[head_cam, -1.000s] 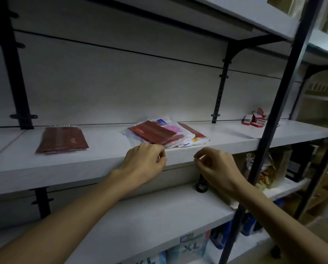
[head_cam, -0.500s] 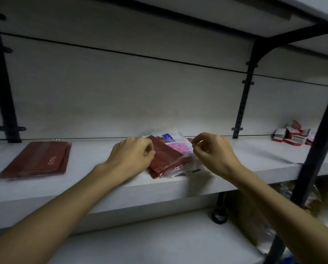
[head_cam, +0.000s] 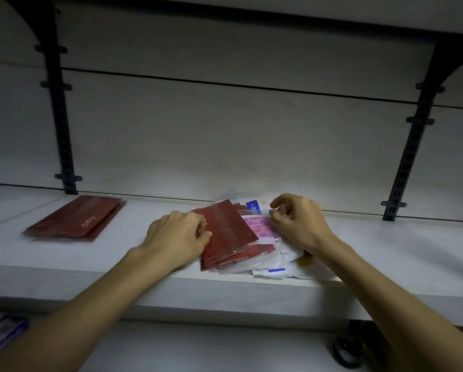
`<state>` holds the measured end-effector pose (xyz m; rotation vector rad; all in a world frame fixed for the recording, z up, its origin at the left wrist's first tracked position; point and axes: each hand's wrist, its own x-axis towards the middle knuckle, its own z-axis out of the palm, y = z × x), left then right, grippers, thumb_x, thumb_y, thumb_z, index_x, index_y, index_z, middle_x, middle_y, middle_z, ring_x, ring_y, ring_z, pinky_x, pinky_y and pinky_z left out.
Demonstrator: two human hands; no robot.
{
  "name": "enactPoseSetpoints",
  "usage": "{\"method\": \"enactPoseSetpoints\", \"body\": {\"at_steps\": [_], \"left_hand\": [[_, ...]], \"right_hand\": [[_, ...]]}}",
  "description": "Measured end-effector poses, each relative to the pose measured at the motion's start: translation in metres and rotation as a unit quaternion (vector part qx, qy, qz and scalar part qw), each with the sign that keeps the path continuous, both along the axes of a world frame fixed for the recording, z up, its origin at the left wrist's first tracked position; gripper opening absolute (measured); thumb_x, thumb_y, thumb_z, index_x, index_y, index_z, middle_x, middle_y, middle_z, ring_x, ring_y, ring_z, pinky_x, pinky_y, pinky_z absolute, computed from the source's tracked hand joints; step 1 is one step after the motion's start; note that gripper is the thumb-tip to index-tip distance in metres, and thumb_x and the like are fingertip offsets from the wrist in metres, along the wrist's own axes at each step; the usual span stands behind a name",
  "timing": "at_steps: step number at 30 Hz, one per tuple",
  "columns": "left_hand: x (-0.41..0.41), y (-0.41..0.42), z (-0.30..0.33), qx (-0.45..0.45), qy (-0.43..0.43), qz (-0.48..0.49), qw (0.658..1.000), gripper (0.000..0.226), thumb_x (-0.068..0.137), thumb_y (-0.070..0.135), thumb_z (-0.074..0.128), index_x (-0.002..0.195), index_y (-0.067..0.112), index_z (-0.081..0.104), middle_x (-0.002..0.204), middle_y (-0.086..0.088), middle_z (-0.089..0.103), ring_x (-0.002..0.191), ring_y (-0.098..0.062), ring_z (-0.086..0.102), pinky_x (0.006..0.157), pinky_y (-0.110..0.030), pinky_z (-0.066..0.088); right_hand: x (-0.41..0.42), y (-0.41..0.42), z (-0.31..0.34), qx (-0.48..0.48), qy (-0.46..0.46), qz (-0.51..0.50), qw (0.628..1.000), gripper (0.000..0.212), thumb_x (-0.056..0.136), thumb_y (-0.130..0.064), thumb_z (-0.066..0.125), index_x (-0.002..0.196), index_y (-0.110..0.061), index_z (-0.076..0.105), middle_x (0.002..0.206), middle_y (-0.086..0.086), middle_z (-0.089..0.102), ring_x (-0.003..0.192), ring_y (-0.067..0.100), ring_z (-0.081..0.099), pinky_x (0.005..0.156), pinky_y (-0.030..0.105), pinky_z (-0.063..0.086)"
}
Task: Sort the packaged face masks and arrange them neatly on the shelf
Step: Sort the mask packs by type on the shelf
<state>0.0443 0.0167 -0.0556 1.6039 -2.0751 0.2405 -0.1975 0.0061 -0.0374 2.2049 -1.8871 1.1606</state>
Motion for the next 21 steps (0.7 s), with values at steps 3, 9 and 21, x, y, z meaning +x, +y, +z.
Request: {"method": "enactPoseSetpoints", "body": {"at_steps": [3,9,21], "left_hand": [[-0.010,0.010,-0.008,-0.019,0.024,0.048,0.998,0.031,0.092,0.051,0.049,0.102,0.025,0.060,0.098,0.003,0.067,0.089,-0.020,0.062,0.069,-0.027,0.045],[-0.015,0.021,-0.013,-0.014,0.146,0.086,0.985,0.030,0.088,0.046,0.061,0.108,0.023,0.061,0.091,0.004,0.067,0.083,-0.015,0.060,0.068,-0.026,0.045],[-0.011,0.020,-0.010,0.029,0.264,0.073,0.961,0.041,0.080,0.035,0.075,0.115,0.016,0.065,0.077,0.009,0.066,0.079,-0.010,0.061,0.073,-0.021,0.041]], "right_hand": [[-0.005,-0.012,-0.006,0.010,0.014,0.016,1.000,0.029,0.087,-0.035,0.062,0.110,-0.020,0.068,0.101,0.001,0.069,0.095,0.021,0.061,0.083,0.035,0.050],[-0.015,-0.018,-0.018,0.046,-0.021,0.068,0.996,0.046,0.085,-0.050,0.062,0.122,-0.022,0.064,0.118,-0.002,0.067,0.109,0.021,0.060,0.094,0.042,0.049],[-0.015,-0.028,-0.022,0.108,0.015,0.026,0.994,0.077,0.070,-0.083,0.049,0.115,-0.023,0.068,0.106,0.000,0.069,0.105,0.025,0.059,0.093,0.046,0.049]]}}
